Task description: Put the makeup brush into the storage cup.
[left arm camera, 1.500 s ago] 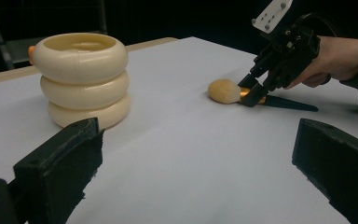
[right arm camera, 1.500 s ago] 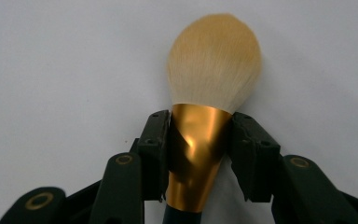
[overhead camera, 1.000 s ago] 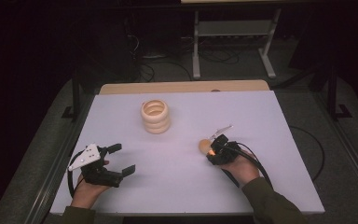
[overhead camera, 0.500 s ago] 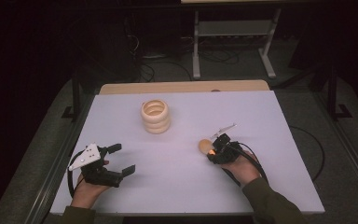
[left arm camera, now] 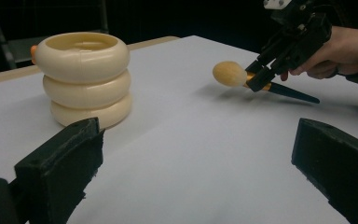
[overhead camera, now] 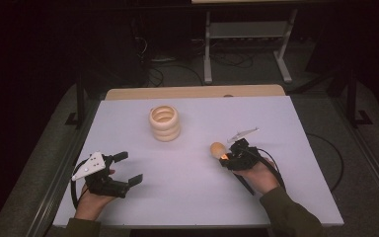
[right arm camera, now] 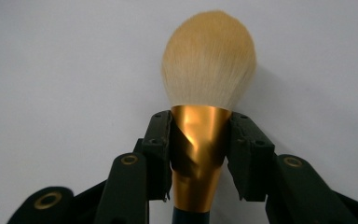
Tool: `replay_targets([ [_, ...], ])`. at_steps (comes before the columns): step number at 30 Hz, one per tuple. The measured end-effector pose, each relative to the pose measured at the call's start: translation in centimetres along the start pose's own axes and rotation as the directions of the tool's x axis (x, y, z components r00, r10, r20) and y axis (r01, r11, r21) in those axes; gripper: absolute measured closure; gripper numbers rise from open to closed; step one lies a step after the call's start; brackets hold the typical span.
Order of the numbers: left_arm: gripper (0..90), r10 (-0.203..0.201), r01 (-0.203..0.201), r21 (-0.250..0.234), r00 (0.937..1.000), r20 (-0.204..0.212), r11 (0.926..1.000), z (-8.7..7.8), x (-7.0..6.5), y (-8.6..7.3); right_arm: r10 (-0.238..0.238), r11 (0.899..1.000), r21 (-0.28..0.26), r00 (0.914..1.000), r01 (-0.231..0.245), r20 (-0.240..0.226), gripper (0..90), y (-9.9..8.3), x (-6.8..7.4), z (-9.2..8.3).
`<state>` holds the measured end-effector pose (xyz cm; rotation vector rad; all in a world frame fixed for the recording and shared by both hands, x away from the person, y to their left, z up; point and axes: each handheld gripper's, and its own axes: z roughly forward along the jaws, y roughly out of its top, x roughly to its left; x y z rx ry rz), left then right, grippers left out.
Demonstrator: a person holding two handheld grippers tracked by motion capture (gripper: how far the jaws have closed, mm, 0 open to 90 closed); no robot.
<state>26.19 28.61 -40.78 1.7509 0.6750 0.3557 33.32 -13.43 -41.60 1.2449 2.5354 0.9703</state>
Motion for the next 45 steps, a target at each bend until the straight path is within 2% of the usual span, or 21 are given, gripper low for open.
replay_targets([
  [14,1.5,0.002,-0.002,0.002,1.0000,0.001,1.0000,0.0,-0.1,0.0,0.009,0.998,-0.067,0.9995,-0.011,-0.029,61.1,0.1,-0.8,-1.5],
  [25,1.5,0.006,-0.006,0.001,1.0000,-0.001,1.0000,0.0,-0.1,0.0,0.015,0.993,-0.114,0.9993,-0.018,-0.034,61.3,0.5,-0.6,-2.8],
  [27,1.5,0.005,-0.005,-0.001,1.0000,0.000,1.0000,0.0,-0.1,0.0,0.018,0.991,-0.132,0.9992,-0.023,-0.036,61.3,0.6,-0.6,-3.2],
  [28,1.5,0.006,-0.006,0.000,1.0000,0.000,1.0000,0.0,-0.1,0.0,0.020,0.987,-0.157,0.9990,-0.026,-0.040,61.3,0.7,-0.6,-3.7],
  [31,1.5,0.006,-0.006,0.000,1.0000,0.000,1.0000,0.0,-0.1,0.0,0.018,0.986,-0.167,0.9992,-0.023,-0.036,61.4,0.9,-0.6,-4.1],
  [32,1.5,0.009,-0.009,0.001,1.0000,0.000,1.0000,0.0,-0.1,0.1,0.009,0.982,-0.186,0.9993,-0.015,-0.036,61.4,0.9,-0.6,-4.3],
  [39,1.5,0.011,-0.011,0.003,0.9999,-0.002,0.9999,0.0,-0.1,0.1,-0.002,0.976,-0.218,0.9991,-0.007,-0.042,61.5,1.1,-0.5,-5.0],
  [45,1.5,0.010,-0.010,0.001,1.0000,-0.002,1.0000,0.0,-0.1,0.1,-0.003,0.966,-0.258,0.9988,-0.010,-0.049,61.6,1.4,-0.4,-5.7],
])
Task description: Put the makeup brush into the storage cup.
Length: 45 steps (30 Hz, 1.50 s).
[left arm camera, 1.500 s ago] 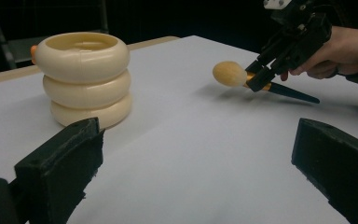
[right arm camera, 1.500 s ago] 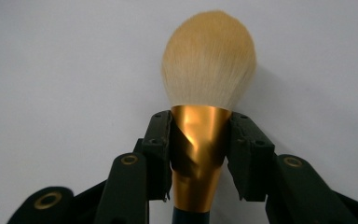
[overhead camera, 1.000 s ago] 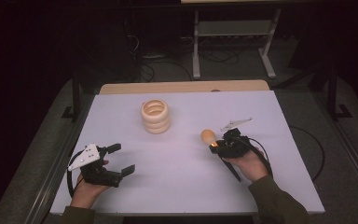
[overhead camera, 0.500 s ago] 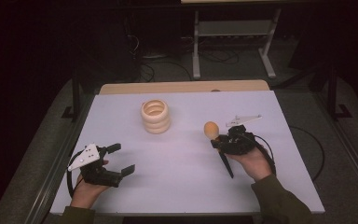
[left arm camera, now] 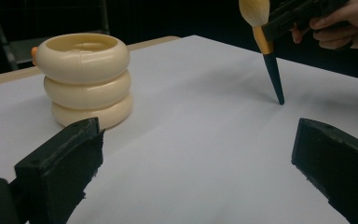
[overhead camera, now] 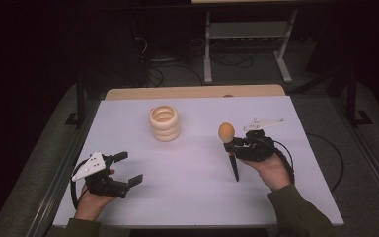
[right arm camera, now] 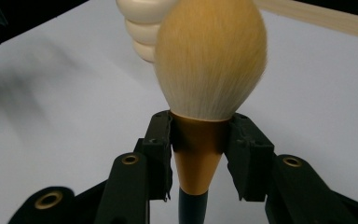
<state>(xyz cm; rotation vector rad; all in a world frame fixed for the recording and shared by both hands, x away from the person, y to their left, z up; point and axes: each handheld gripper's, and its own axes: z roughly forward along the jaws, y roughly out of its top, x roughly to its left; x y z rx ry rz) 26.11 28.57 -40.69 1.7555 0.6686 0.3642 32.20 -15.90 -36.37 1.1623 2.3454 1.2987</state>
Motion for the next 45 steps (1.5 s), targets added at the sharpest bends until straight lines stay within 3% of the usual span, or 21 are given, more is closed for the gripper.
replay_targets([
  [19,1.5,0.007,-0.007,0.005,1.0000,-0.001,1.0000,0.0,0.0,0.0,-0.012,0.995,-0.104,0.9996,0.009,-0.027,61.6,1.6,0.0,-1.4],
  [45,1.5,-0.007,0.007,-0.006,1.0000,-0.001,1.0000,0.0,-0.2,0.0,-0.018,0.983,-0.185,0.9969,0.003,-0.076,61.6,3.8,0.0,-0.2],
])
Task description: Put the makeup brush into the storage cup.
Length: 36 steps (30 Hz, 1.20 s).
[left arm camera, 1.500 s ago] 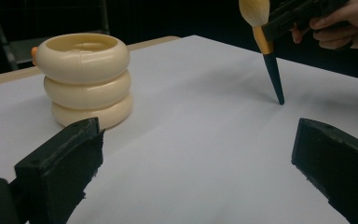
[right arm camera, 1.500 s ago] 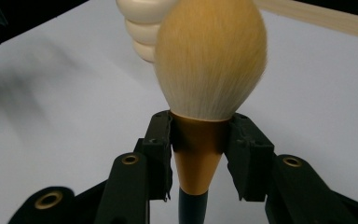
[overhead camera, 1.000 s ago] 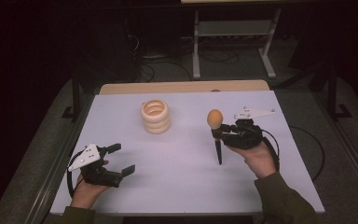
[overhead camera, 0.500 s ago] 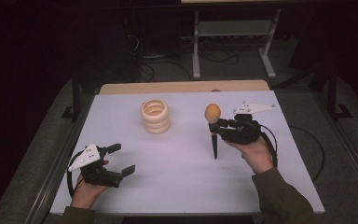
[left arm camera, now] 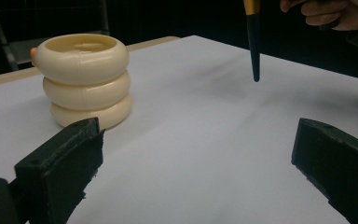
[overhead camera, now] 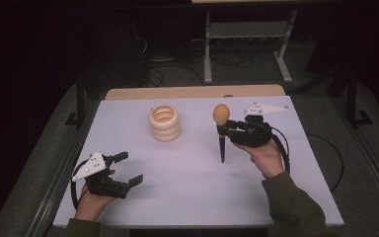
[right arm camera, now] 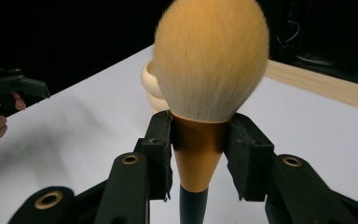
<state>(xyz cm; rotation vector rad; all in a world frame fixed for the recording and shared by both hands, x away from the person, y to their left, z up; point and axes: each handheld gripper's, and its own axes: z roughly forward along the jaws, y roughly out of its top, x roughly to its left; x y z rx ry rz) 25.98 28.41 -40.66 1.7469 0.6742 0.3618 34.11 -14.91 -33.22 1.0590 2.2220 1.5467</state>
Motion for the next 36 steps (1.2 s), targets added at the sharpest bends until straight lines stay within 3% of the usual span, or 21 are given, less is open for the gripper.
replay_targets([
  [23,1.5,0.008,-0.008,-0.004,1.0000,0.005,1.0000,0.0,0.1,0.0,-0.035,0.999,-0.031,0.9990,0.034,-0.027,61.5,2.3,0.4,2.8],
  [36,1.5,0.007,-0.007,-0.006,0.9999,0.011,1.0000,0.1,0.0,0.0,-0.031,0.998,-0.054,0.9981,0.028,-0.053,61.6,3.6,0.4,4.2],
])
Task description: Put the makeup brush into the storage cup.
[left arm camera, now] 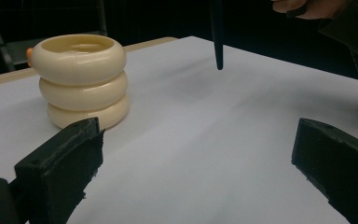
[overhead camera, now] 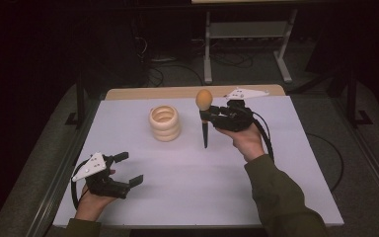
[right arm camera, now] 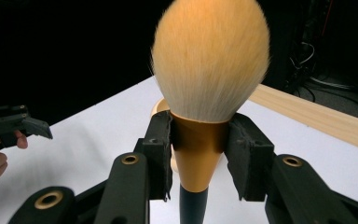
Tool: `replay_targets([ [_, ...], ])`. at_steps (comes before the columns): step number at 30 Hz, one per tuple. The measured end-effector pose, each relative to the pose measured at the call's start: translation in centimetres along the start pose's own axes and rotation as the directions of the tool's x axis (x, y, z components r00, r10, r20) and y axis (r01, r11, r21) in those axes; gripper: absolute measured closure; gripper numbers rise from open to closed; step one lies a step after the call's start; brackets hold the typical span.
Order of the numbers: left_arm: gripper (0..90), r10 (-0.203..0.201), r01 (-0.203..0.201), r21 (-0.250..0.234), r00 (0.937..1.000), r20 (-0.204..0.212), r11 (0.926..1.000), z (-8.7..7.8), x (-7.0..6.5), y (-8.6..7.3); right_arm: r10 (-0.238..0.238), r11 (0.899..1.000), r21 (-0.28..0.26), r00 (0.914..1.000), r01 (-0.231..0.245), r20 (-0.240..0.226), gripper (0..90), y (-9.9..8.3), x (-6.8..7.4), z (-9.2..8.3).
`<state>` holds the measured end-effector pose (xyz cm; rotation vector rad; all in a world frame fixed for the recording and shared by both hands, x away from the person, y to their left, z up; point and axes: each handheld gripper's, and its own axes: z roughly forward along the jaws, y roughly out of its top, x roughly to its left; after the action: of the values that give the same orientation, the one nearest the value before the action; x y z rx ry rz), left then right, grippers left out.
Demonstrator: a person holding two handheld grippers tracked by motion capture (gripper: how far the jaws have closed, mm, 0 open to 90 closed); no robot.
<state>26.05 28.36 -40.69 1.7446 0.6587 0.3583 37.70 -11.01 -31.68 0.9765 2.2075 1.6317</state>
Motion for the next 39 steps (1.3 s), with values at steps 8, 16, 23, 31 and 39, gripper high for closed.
replay_targets([
  [8,1.5,-0.002,0.002,-0.002,1.0000,-0.002,1.0000,0.0,0.1,0.0,-0.008,1.000,-0.018,0.9999,0.008,-0.009,61.6,1.0,0.1,0.7],
  [16,1.5,-0.006,0.006,0.002,1.0000,-0.002,1.0000,-0.1,0.0,0.0,-0.011,0.999,-0.036,0.9999,0.010,-0.013,61.6,2.1,0.2,1.5],
  [23,1.5,-0.008,0.008,0.001,1.0000,-0.002,1.0000,-0.1,0.0,0.0,-0.014,0.998,-0.053,0.9998,0.013,-0.012,61.6,3.0,0.2,2.6],
  [31,1.5,-0.007,0.007,-0.003,1.0000,0.000,1.0000,-0.1,0.0,0.0,-0.020,0.998,-0.066,0.9997,0.019,-0.015,61.6,3.8,0.2,3.8],
  [39,1.5,0.004,-0.004,-0.004,1.0000,0.002,1.0000,-0.1,0.1,0.0,-0.022,0.996,-0.089,0.9997,0.020,-0.015,61.5,4.3,0.1,4.7],
])
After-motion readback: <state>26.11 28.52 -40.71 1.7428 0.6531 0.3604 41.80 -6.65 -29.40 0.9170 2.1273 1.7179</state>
